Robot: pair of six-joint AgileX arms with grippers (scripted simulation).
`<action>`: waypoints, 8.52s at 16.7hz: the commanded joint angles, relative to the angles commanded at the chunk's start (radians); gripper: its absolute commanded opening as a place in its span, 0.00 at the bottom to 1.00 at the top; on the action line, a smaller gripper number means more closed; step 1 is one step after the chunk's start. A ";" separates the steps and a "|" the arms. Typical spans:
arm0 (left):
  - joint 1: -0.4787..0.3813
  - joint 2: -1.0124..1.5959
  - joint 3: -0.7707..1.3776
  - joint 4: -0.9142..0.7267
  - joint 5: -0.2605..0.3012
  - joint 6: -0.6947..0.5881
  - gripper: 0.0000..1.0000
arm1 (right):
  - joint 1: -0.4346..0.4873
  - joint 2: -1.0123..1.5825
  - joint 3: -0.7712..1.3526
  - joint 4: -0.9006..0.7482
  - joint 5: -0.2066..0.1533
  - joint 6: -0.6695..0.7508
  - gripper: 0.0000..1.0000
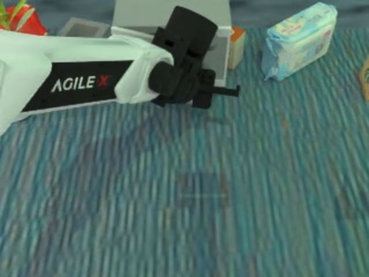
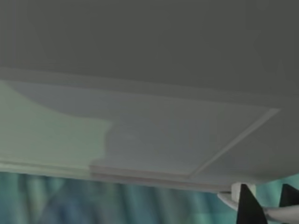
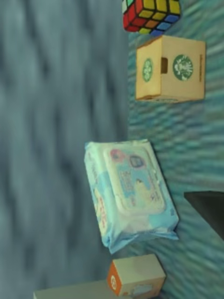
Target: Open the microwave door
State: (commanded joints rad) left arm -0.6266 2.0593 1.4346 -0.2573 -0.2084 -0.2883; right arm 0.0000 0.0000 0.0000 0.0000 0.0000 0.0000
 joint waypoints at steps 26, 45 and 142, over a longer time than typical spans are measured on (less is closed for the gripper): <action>0.013 -0.037 -0.058 0.031 0.044 0.054 0.00 | 0.000 0.000 0.000 0.000 0.000 0.000 1.00; 0.029 -0.074 -0.113 0.058 0.092 0.112 0.00 | 0.000 0.000 0.000 0.000 0.000 0.000 1.00; 0.088 -0.171 -0.245 0.106 0.250 0.292 0.00 | 0.000 0.000 0.000 0.000 0.000 0.000 1.00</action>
State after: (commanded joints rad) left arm -0.5390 1.8888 1.1893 -0.1515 0.0414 0.0038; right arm 0.0000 0.0000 0.0000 0.0000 0.0000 0.0000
